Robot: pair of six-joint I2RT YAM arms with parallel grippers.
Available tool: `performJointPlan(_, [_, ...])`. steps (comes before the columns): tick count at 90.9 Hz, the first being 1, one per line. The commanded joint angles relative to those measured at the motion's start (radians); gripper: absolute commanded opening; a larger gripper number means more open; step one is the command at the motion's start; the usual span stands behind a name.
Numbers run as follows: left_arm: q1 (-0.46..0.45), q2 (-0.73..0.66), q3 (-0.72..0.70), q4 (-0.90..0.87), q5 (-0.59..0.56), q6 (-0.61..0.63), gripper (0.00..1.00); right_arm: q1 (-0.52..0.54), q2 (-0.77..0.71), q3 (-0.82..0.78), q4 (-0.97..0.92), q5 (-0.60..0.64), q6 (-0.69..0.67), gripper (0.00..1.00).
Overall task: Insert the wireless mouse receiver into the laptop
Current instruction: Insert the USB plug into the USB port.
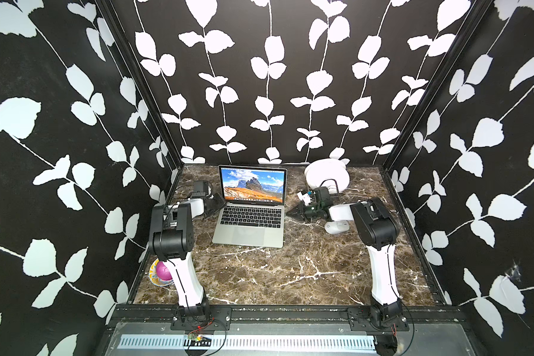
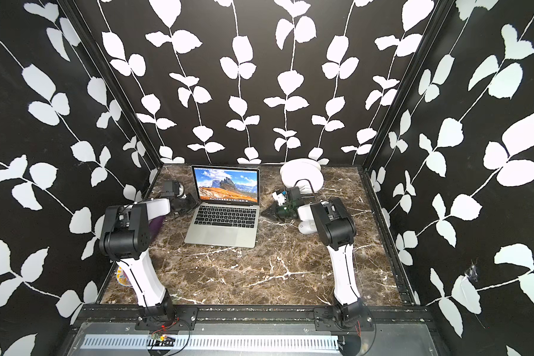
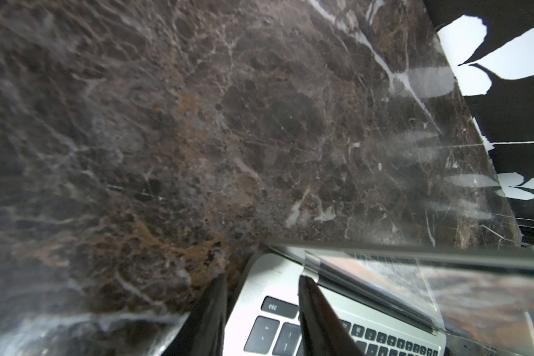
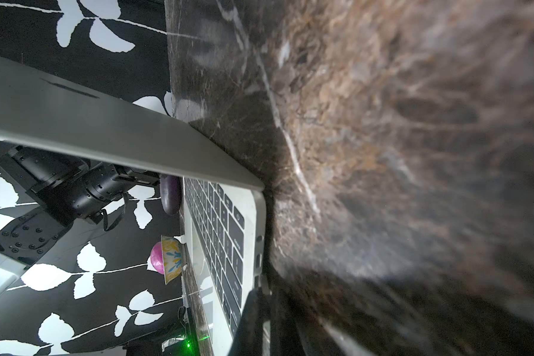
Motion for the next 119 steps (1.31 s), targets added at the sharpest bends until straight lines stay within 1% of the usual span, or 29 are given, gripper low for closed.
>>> performJointPlan(1, [-0.016, 0.038, -0.015, -0.142, 0.044, 0.006, 0.41, -0.005, 0.063, -0.038, -0.112, 0.076, 0.006, 0.0])
performJointPlan(25, [-0.015, 0.039, -0.011, -0.145, 0.045, 0.007, 0.41, -0.017, 0.088, -0.073, 0.032, 0.043, 0.101, 0.0])
performJointPlan(39, [-0.016, 0.04, -0.011, -0.145, 0.045, 0.009, 0.41, -0.016, 0.087, -0.075, 0.048, 0.026, 0.101, 0.0])
performJointPlan(47, [-0.015, 0.039, -0.011, -0.144, 0.045, 0.007, 0.41, -0.01, 0.089, -0.062, 0.019, 0.012, 0.072, 0.0])
performJointPlan(55, [-0.016, 0.041, -0.01, -0.146, 0.045, 0.007, 0.41, 0.007, 0.085, -0.021, -0.085, 0.027, 0.003, 0.0])
performJointPlan(66, [-0.017, 0.042, -0.009, -0.146, 0.045, 0.008, 0.41, 0.03, 0.1, 0.038, -0.164, 0.026, -0.036, 0.0])
performJointPlan(83, [-0.015, 0.043, -0.009, -0.148, 0.046, 0.01, 0.41, 0.039, 0.093, 0.054, -0.256, 0.068, -0.083, 0.0])
performJointPlan(86, [-0.016, 0.045, -0.006, -0.148, 0.047, 0.011, 0.41, 0.042, 0.088, 0.08, -0.27, 0.08, -0.093, 0.0])
performJointPlan(93, [-0.016, 0.048, -0.006, -0.146, 0.048, 0.011, 0.41, 0.051, 0.081, 0.096, -0.308, 0.107, -0.111, 0.0])
performJointPlan(103, [-0.016, 0.05, -0.008, -0.144, 0.05, 0.009, 0.41, 0.082, 0.094, 0.141, -0.364, 0.117, -0.132, 0.0])
performJointPlan(119, [-0.016, 0.046, -0.009, -0.145, 0.05, 0.011, 0.41, 0.085, 0.099, 0.14, -0.361, 0.119, -0.117, 0.0])
